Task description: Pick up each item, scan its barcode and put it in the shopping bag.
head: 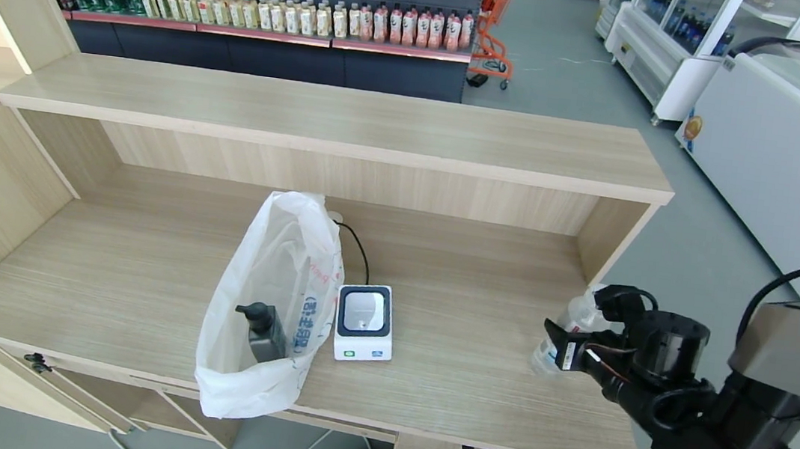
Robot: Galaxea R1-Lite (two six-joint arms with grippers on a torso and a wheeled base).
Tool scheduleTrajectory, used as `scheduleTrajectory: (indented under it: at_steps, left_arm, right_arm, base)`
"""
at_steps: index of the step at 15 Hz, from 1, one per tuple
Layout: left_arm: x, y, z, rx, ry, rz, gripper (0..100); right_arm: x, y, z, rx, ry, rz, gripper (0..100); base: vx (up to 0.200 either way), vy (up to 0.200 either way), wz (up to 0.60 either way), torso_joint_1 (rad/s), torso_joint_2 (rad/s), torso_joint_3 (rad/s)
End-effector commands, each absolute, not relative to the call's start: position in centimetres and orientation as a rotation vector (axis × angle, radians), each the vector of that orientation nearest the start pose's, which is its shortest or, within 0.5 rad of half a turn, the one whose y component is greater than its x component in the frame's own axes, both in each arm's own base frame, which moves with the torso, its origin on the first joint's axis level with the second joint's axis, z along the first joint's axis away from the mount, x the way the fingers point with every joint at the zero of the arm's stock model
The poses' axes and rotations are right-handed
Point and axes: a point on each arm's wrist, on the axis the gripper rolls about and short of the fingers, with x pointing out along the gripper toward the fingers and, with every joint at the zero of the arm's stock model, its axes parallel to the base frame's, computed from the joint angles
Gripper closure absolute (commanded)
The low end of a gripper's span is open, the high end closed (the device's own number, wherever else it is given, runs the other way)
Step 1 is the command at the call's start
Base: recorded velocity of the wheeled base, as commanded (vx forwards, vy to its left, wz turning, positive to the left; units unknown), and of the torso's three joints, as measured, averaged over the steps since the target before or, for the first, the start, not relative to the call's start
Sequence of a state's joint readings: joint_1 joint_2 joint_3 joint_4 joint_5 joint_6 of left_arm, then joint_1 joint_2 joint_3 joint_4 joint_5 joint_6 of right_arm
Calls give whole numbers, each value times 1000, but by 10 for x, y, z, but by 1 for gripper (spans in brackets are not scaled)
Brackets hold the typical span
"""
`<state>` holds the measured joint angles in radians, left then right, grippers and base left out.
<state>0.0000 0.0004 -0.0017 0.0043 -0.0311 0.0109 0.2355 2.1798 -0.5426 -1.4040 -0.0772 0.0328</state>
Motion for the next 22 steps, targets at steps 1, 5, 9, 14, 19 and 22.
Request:
scheduleTrajectory:
  at_steps: [1,5,9,14,19,22]
  left_arm:
    - [-23,-1,75,11,3,-31,100]
    - [-23,-1,75,11,3,-31,100]
    - [-23,-1,75,11,3,-32,100]
    - [-23,-1,76,11,1,-31,100]
    - [-23,-1,75,11,4,-31,100]
    - [-23,-1,75,11,3,-32,100]
  right_arm:
    - [275,63,157,176,175,203,100]
    - [188,51,298,472,267,567,100]
    - [133,55,329,538,261,944,100]
    - [99,58,321,506,266,1149,100]
    - [83,56,313,492,238,1211,100]
    - [71,55,316,473,237,1310,100]
  base:
    - [0,0,0,0,0,0]
    - [0,0,0,0,0,0]
    - [0,0,0,0,0,0]
    - [0,0,0,0,0,0]
    - [0,0,0,0,0,0]
    - [0,0,0,0,0,0]
